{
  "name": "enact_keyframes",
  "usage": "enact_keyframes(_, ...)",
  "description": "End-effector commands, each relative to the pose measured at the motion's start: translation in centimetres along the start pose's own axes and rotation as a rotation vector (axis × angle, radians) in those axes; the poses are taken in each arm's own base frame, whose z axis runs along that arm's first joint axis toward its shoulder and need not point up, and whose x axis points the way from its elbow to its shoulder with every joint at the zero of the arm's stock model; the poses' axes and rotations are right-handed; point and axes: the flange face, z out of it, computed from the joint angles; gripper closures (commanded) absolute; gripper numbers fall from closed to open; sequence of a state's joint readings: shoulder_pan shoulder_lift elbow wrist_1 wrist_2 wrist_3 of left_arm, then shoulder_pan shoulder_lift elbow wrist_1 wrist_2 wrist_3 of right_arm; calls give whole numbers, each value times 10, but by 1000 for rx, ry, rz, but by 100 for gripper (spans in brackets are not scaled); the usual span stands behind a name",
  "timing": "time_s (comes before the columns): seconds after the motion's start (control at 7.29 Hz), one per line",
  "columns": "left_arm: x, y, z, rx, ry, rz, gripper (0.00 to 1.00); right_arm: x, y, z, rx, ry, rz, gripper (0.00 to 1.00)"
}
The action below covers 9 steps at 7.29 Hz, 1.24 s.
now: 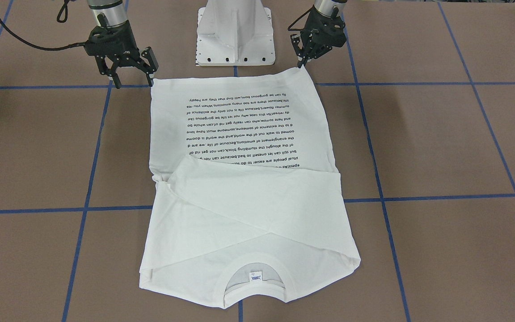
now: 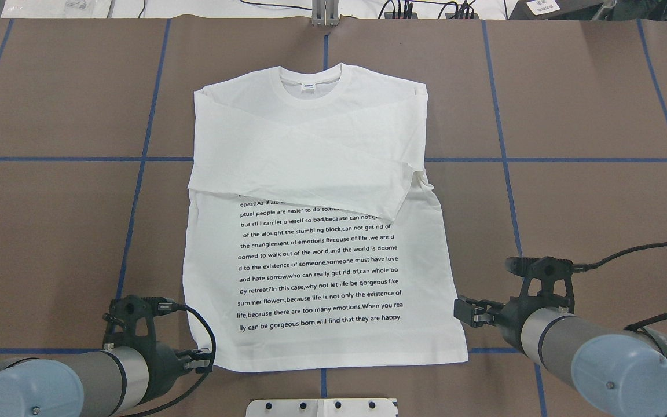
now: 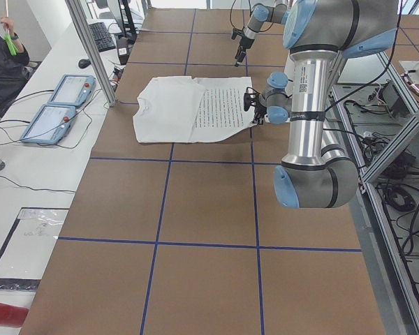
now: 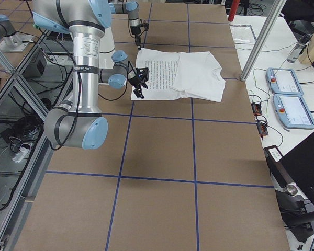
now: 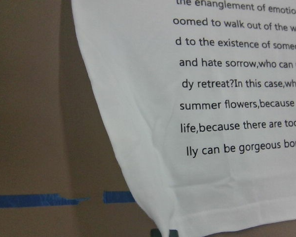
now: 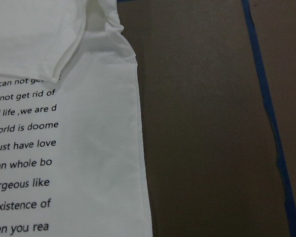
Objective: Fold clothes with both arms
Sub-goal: 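Regrasp the hem corner lower with the right gripper while the left holds its corner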
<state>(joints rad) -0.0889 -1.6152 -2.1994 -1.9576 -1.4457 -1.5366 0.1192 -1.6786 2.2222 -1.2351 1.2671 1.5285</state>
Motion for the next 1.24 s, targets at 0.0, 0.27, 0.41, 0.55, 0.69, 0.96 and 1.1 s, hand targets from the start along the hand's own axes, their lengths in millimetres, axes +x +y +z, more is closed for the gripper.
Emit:
enact_keyframes(0.0,3,-14,-11,64,18,-10,100,-3,39,11,20,-8,14,12)
enact_keyframes(0.27,10,-17,-24,85,46,-15,100,-26,55,26,38,-27,9,25)
enact_keyframes(0.41,12,-18,-26,98,50,-15,100,-29,61,32,44,-24,1,25)
enact_keyframes(0.55,12,-18,-26,101,53,-16,100,-29,66,33,45,-23,-7,26)
enact_keyframes(0.69,12,-18,-26,101,52,-16,100,-29,72,32,47,-26,-15,28)
enact_keyframes(0.96,11,-19,-26,104,50,-16,100,-30,88,31,47,-26,-41,30)
enact_keyframes(1.1,12,-19,-26,102,52,-16,100,-30,93,31,42,-23,-49,32)
